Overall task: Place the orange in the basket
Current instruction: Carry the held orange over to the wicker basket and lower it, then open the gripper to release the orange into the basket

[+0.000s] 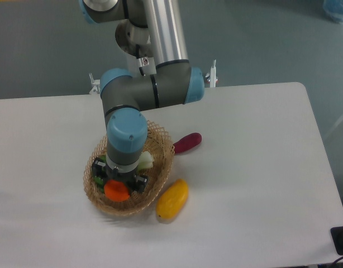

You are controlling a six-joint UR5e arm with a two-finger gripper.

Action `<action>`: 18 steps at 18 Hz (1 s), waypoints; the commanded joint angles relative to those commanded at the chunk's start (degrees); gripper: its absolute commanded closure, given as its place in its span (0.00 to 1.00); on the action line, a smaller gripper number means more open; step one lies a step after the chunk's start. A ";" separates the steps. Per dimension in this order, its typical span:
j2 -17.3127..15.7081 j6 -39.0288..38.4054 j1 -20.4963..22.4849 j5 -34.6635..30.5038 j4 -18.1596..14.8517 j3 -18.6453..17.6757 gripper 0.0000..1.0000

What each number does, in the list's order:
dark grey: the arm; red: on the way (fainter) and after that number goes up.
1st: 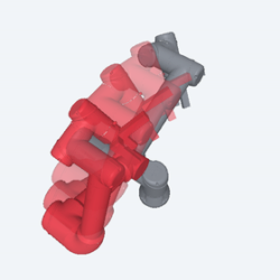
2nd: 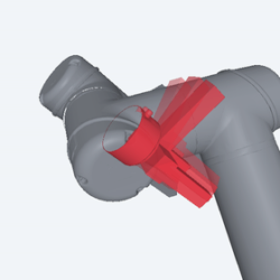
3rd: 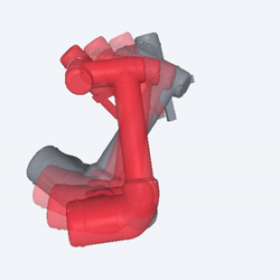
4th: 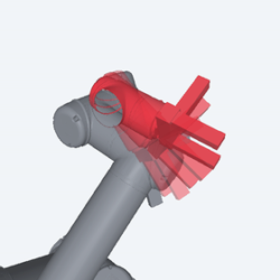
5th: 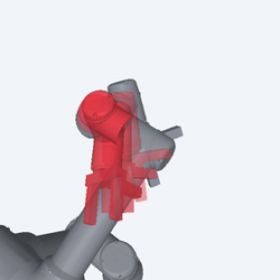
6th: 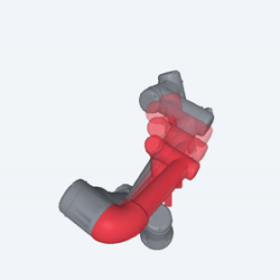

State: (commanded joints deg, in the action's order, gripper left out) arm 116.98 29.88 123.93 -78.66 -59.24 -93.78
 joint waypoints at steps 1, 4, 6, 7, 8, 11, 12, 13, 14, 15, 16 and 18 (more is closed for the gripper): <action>0.18 0.00 -0.35 0.00 0.09 -0.09 0.49; 0.44 0.09 -0.44 0.00 0.09 -0.09 0.49; 0.62 0.09 -0.44 0.00 0.09 -0.09 0.49; 0.62 0.09 -0.44 0.00 0.09 0.00 0.48; 0.62 0.09 -0.44 0.00 0.09 0.00 0.47; 0.62 0.18 -0.44 -0.09 0.44 0.17 0.29; 0.62 0.09 -0.44 -0.09 1.05 0.00 0.26; 0.62 0.17 -0.44 -0.17 1.23 0.00 0.19; 0.62 0.35 -0.44 -0.18 1.40 0.00 0.10; 0.62 0.44 -0.44 -0.26 1.49 0.00 0.00; 0.44 0.35 -0.44 -0.35 1.49 0.00 0.00; 0.09 0.44 -0.44 -0.35 1.49 0.17 0.00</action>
State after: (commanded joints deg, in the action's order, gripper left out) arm 117.07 30.32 123.49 -79.01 -57.75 -93.61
